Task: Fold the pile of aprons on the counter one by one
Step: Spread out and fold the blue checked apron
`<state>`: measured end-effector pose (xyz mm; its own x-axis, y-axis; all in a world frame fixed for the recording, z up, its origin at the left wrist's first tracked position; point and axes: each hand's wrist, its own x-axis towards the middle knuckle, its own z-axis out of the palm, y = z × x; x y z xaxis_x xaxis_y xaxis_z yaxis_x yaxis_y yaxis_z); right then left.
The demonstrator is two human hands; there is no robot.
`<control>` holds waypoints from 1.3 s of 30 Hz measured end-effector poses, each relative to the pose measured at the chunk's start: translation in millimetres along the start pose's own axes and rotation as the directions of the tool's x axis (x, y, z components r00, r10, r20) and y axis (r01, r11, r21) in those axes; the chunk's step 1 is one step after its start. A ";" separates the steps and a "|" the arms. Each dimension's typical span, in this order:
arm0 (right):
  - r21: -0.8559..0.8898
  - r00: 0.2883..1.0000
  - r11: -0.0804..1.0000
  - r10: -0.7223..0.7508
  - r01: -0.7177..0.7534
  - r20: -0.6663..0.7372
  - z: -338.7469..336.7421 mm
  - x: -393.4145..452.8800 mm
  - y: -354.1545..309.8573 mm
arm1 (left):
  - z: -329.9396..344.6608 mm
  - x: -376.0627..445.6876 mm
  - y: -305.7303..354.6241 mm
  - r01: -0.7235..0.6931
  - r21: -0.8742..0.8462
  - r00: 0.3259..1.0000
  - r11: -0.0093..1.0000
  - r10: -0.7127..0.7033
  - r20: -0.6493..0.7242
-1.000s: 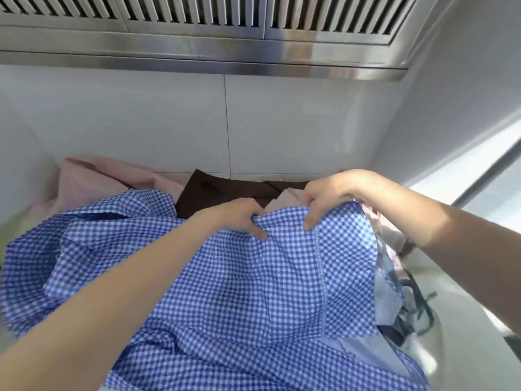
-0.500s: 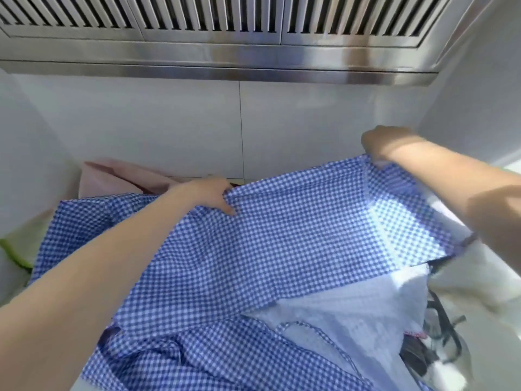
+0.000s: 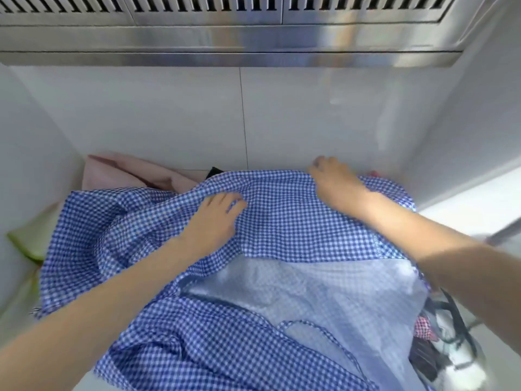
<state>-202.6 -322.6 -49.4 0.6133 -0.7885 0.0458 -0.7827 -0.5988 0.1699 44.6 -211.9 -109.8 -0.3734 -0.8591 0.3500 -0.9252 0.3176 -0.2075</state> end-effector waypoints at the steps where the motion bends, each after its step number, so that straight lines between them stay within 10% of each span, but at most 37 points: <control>1: 0.093 0.988 0.985 -0.147 0.143 0.048 10.5 -7.8 -21.0 | 6.7 -21.4 4.7 -0.081 -0.043 0.996 0.996 0.082 0.023; 3: 0.225 0.920 0.939 -0.311 0.259 0.240 30.6 -24.0 -52.8 | 19.7 -63.5 8.2 -0.149 -0.091 0.979 0.985 0.160 0.124; 6: 0.156 0.808 0.984 -0.158 0.083 0.568 55.7 -41.8 -58.3 | 23.1 -98.0 -1.6 0.011 0.028 0.890 1.000 -0.022 0.455; 9: -0.045 0.727 0.994 0.103 -0.100 0.679 77.6 -45.6 -38.0 | 12.7 -117.2 -23.6 0.169 0.238 0.547 0.956 -0.292 0.785; 13: -0.155 0.665 0.976 0.218 -0.153 0.714 77.5 -31.3 -40.8 | 1.4 -137.6 -53.4 0.318 0.348 0.434 0.882 -0.462 0.774; 17: -0.264 0.778 0.964 0.147 0.026 0.611 58.9 -22.8 -76.9 | -5.9 -154.6 -78.1 0.395 0.485 0.276 0.781 -0.604 0.748; 22: -0.304 0.764 0.944 0.103 0.127 0.638 44.5 -17.3 -89.6 | -21.7 -162.6 -94.9 0.360 0.486 0.268 0.796 -0.588 0.764; 25: -0.341 0.546 0.920 0.189 0.191 0.816 33.5 -25.7 -87.0 | -19.2 -166.4 -105.3 0.560 0.144 0.212 0.816 -0.309 0.927; 28: -0.311 0.418 0.930 0.207 0.198 0.885 6.1 -9.7 -105.2 | -30.7 -162.0 -111.9 0.772 -0.202 0.293 0.603 -0.056 0.954; 31: -0.026 0.549 0.996 -0.024 0.083 0.836 -30.1 24.6 -138.9 | -45.0 -145.9 -122.3 0.793 -0.453 0.560 0.407 -0.193 0.806; 33: 0.128 0.770 0.984 -0.178 0.125 0.613 -40.1 51.2 -168.5 | -50.0 -136.4 -135.4 0.746 -0.518 0.665 0.418 -0.488 0.565; 36: 0.292 0.918 0.943 -0.251 0.160 0.308 -30.1 85.1 -207.5 | -50.2 -127.6 -148.5 0.777 -0.463 0.596 0.427 -0.736 0.322; 39: 0.251 0.895 0.960 -0.220 0.127 0.387 -9.2 103.5 -237.1 | -34.8 -128.2 -164.5 0.824 -0.488 0.507 0.289 -0.759 0.408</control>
<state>47.5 -261.0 -75.9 0.6796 -0.6289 -0.3777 -0.7000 -0.7099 -0.0777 242.4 -140.1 -88.7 0.5401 -0.8408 -0.0375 -0.6075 -0.4203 0.6740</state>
